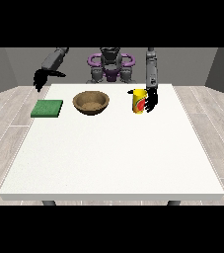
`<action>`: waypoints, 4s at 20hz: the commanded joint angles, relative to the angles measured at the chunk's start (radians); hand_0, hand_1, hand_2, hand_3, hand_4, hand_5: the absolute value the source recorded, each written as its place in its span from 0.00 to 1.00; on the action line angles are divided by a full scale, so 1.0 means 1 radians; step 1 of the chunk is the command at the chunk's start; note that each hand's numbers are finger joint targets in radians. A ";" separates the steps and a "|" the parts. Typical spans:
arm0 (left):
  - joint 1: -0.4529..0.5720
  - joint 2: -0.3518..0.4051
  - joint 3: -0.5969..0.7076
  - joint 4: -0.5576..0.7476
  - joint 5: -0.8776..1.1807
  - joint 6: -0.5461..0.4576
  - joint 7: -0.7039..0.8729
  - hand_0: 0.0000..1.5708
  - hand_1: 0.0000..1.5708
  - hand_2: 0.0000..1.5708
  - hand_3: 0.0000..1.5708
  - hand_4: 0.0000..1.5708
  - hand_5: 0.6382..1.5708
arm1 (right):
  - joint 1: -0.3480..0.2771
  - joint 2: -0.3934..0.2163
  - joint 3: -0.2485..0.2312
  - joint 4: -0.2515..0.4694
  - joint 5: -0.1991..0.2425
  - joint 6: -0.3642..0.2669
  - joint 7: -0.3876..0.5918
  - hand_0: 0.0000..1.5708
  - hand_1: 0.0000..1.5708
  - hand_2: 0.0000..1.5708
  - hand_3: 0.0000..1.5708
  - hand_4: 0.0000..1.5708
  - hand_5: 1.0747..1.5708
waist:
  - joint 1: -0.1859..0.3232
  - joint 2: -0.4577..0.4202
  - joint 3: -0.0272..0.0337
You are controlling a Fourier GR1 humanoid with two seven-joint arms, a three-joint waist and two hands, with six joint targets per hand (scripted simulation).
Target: Pick the cup and pour the ball into the bowl, then pick the bowl and place it on the pad
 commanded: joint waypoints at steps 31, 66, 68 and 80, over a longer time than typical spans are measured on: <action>-0.208 -0.145 -0.543 -0.075 -0.839 0.404 0.804 0.87 0.87 1.00 1.00 0.68 1.00 | 0.071 -0.251 -0.181 0.558 -0.019 0.153 -0.162 0.00 0.00 0.00 0.00 0.00 0.97 | 0.207 -0.292 0.0025; -0.436 -0.139 -0.983 -0.048 -1.478 -0.032 1.117 0.49 0.49 1.00 1.00 0.76 0.83 | -0.180 -0.118 -0.061 0.543 0.025 0.038 -0.050 0.00 0.00 0.00 0.15 0.00 0.90 | 0.058 -0.249 0.0007; -0.474 -0.126 -1.006 -0.074 -1.512 -0.084 1.098 0.96 0.96 1.00 1.00 0.77 0.86 | -0.163 -0.148 -0.065 0.571 0.032 0.049 -0.048 0.00 0.00 0.00 0.11 0.00 0.89 | 0.090 -0.265 0.0010; -0.407 -0.109 -0.838 -0.217 -1.451 -0.039 1.011 0.86 0.86 1.00 1.00 0.76 0.88 | -0.163 -0.144 -0.081 0.609 -0.005 0.081 -0.014 0.00 0.00 0.00 0.00 0.29 0.97 | 0.170 -0.235 -0.0012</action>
